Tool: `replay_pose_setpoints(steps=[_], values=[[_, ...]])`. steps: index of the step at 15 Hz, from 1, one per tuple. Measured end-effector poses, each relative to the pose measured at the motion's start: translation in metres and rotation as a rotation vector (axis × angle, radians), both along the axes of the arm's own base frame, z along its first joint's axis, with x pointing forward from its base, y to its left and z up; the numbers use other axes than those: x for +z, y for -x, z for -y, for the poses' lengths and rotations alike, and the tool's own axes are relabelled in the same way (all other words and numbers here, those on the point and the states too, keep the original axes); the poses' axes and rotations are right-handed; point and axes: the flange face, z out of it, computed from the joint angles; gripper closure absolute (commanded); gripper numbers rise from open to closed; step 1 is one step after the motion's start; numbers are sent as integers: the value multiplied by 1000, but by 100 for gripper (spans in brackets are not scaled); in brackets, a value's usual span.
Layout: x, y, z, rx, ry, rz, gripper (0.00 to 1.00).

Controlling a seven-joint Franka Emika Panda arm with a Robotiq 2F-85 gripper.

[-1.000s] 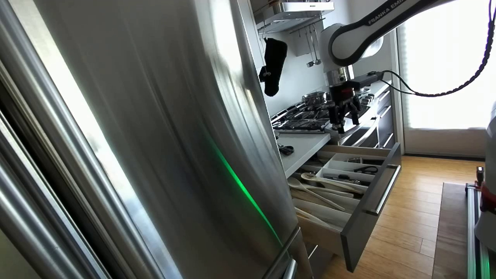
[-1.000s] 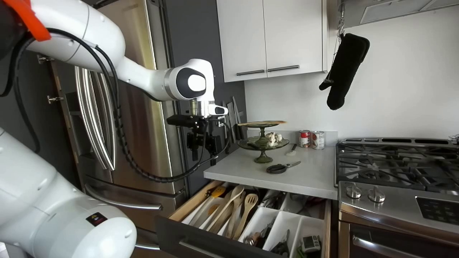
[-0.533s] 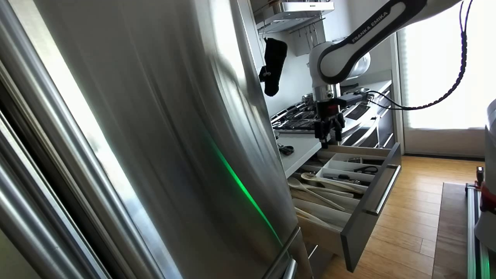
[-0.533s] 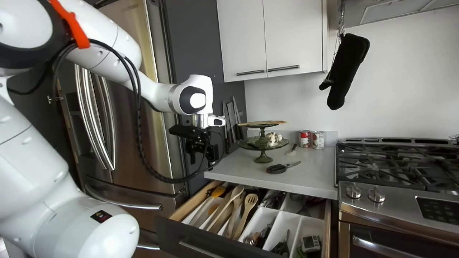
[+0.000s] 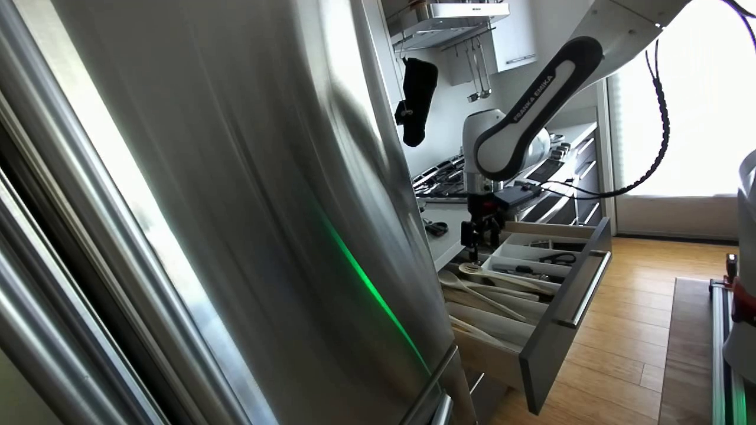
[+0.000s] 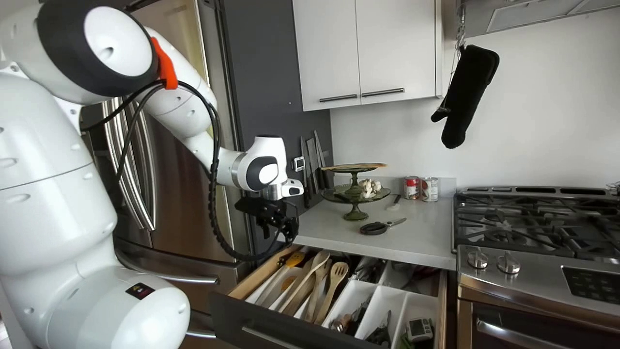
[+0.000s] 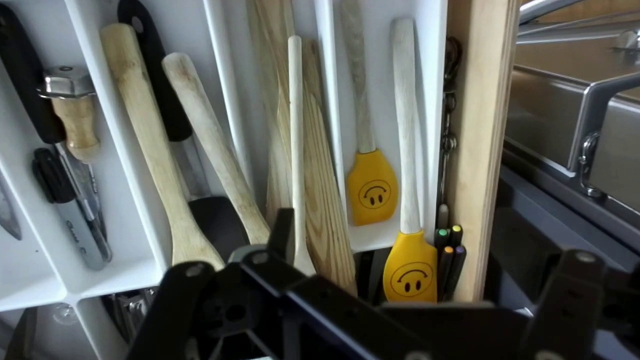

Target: Take the stirring spoon out of the drawer and put it on the thing

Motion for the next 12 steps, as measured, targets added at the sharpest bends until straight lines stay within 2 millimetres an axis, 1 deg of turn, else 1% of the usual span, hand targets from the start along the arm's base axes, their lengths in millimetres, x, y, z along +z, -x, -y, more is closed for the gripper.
replay_pose_setpoints(steps=[2,4,10,12], values=[[-19,-3,-6,10,-9,-12,0],[-27,-4,-8,15,-11,-20,0],[-26,-6,-8,16,-11,-16,0],[-28,-7,-9,23,-11,-24,0]])
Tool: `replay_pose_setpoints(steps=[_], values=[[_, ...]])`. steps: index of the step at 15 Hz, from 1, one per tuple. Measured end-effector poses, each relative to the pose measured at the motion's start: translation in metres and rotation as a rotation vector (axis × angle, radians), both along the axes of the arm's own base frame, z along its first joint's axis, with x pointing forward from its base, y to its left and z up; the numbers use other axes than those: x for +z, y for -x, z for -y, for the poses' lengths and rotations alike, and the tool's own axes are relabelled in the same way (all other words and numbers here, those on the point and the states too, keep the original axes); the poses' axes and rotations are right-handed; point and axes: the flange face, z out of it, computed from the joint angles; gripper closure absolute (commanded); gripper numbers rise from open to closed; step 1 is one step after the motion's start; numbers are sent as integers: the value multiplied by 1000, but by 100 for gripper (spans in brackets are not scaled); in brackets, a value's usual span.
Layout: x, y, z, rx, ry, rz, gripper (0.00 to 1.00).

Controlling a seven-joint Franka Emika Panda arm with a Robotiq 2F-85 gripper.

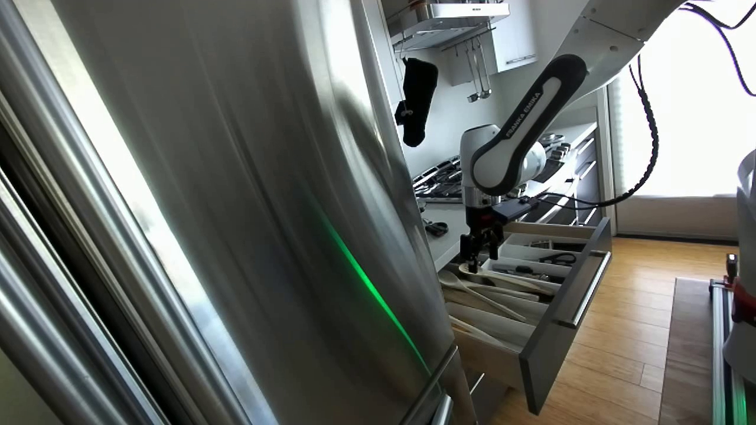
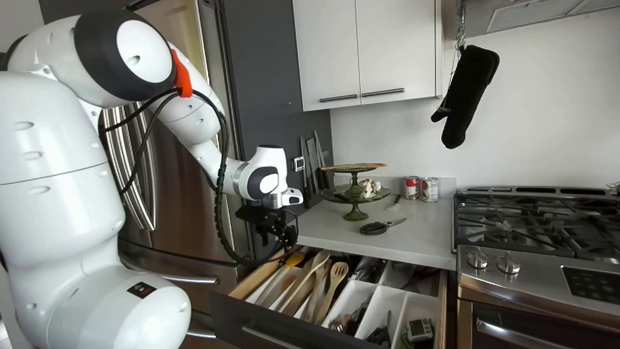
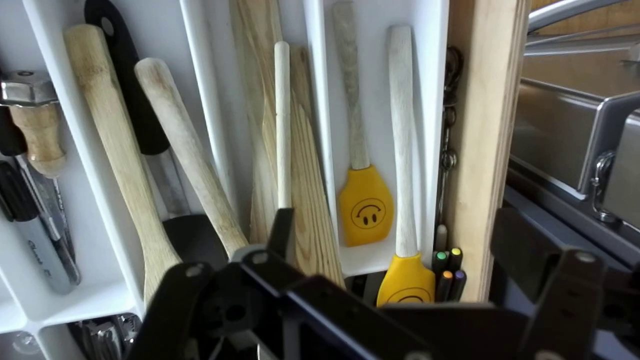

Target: Take the stirring spoon out of the drawer and put it on the thing

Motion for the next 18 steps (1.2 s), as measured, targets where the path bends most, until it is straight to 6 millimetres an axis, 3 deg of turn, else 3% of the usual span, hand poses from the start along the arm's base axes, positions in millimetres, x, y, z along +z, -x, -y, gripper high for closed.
replay_pose_setpoints(steps=[9,11,15,16,17,18], values=[[-67,-33,-5,133,-71,-75,0],[-79,-41,-8,160,-95,-81,7],[-98,-54,-16,191,-129,-89,34],[-102,-57,-18,192,-134,-92,46],[-106,-60,-18,194,-139,-94,48],[-109,-63,-18,195,-142,-94,40]])
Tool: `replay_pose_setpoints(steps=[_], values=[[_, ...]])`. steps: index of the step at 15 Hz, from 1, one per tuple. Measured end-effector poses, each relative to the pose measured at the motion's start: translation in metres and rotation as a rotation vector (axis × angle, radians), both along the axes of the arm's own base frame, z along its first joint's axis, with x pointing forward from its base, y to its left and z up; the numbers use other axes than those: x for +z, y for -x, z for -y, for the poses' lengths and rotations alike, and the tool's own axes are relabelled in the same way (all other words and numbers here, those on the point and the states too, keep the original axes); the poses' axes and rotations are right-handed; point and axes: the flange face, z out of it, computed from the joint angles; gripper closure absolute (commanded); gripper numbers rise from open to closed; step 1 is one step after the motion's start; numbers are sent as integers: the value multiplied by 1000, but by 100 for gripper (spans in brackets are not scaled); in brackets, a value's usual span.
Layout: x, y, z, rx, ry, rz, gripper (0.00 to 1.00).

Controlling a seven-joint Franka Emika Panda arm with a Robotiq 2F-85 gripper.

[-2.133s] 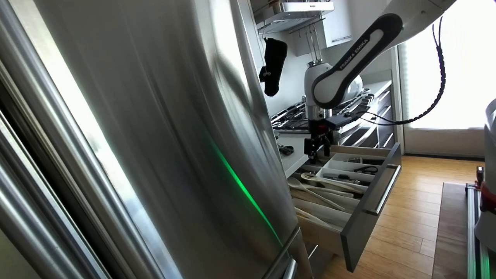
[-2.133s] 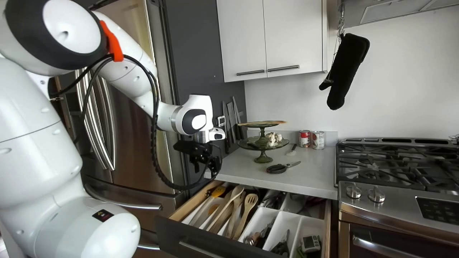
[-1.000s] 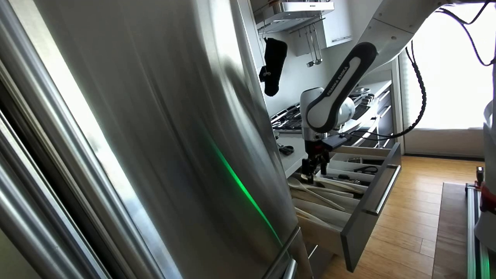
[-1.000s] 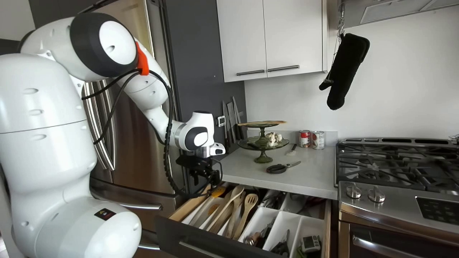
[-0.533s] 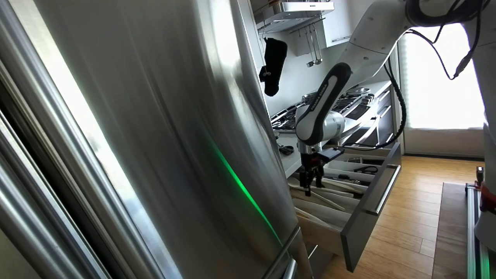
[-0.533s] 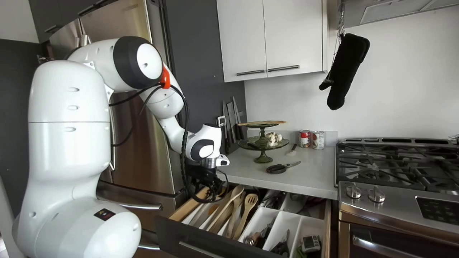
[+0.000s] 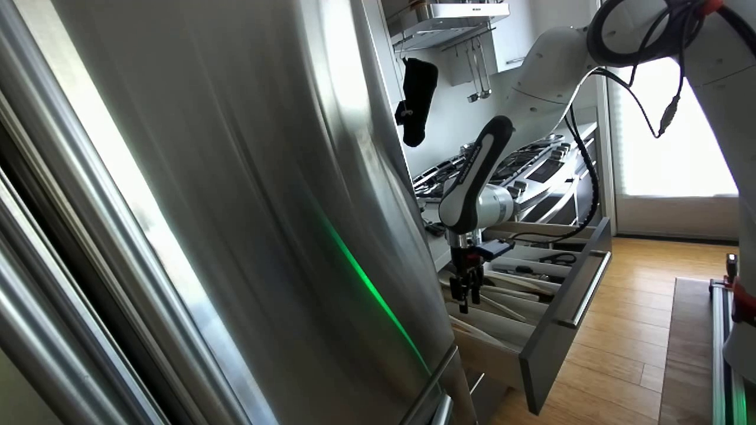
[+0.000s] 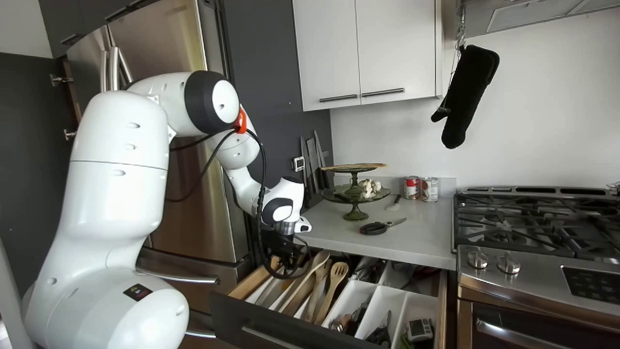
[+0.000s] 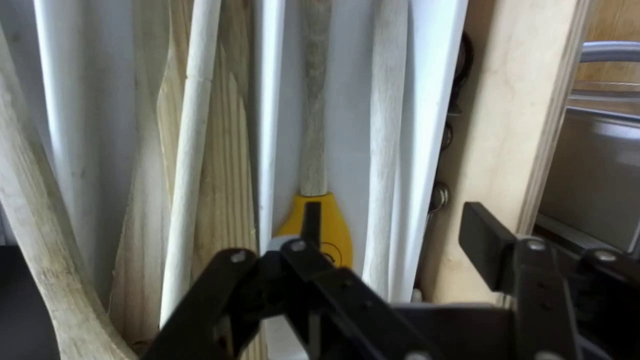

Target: Take the stirring spoon out of the drawer and put it on the thing

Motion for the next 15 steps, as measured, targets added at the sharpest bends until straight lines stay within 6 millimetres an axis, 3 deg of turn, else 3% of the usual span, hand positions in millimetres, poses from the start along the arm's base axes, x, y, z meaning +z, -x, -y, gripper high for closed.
replay_pose_setpoints(steps=[1,2,4,9,11,12,14,15], values=[[-4,-3,0,2,-4,-2,41],[-7,-6,-1,6,-8,-1,35],[-14,-11,-2,14,-14,7,33],[-31,-21,-7,30,-36,11,64],[-37,-24,-6,29,-47,8,67],[-39,-25,-5,27,-49,6,73],[-42,-28,-2,20,-53,4,60],[-43,-29,-1,17,-54,3,62]])
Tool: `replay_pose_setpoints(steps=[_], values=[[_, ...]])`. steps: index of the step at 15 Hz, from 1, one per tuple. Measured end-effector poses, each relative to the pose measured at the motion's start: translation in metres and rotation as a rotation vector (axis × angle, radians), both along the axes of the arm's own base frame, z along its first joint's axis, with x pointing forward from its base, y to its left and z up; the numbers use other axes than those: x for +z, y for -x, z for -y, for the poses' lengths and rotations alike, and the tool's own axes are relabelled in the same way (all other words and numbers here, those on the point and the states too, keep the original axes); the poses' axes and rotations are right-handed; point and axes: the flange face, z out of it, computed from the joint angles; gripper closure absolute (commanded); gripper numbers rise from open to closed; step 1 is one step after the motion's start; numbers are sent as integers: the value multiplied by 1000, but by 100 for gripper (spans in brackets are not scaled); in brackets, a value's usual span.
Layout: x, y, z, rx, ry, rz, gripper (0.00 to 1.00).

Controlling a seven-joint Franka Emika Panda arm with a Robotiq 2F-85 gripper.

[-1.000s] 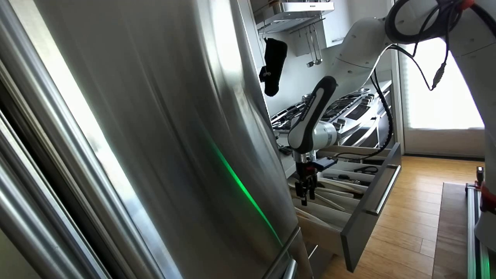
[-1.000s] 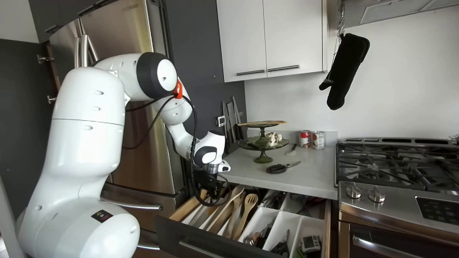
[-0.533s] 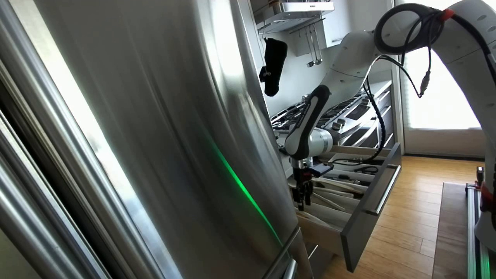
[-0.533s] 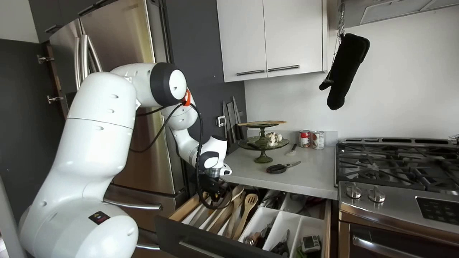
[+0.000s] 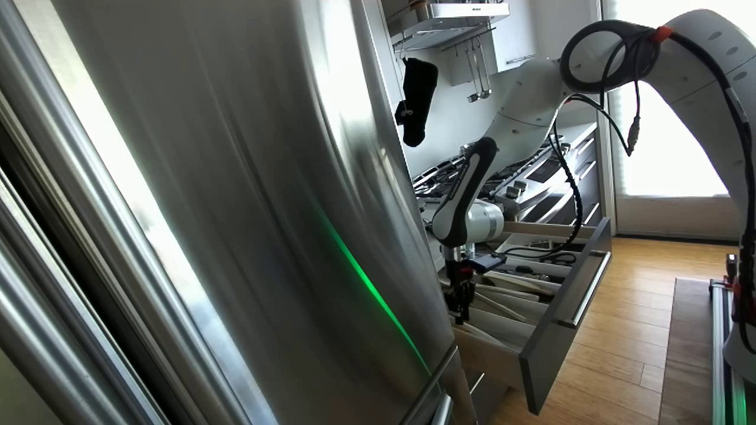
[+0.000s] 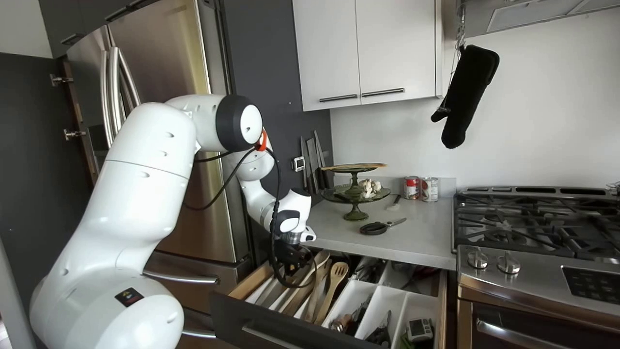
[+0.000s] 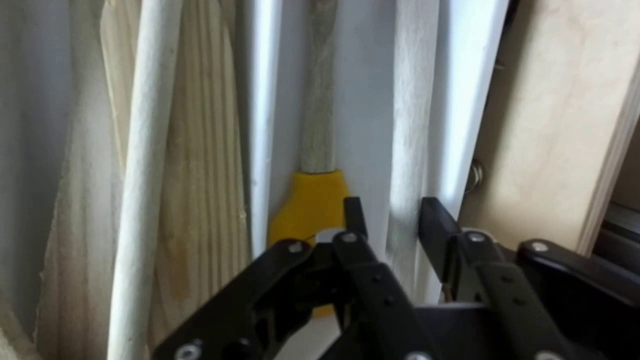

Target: Take the stirring spoon out of the drawer and put it on the thing

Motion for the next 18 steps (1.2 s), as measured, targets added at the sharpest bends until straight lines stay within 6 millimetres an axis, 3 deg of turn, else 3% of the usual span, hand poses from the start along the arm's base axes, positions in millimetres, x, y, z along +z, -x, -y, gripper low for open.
replay_pose_setpoints(steps=[1,5,10,12,18], values=[[-1,-1,1,-2,-1,-1,59],[-5,-3,2,-6,-6,-3,69],[-8,-5,1,-5,-8,-7,100],[-8,-5,-1,-2,-8,-6,96],[3,-8,0,5,2,14,96]])
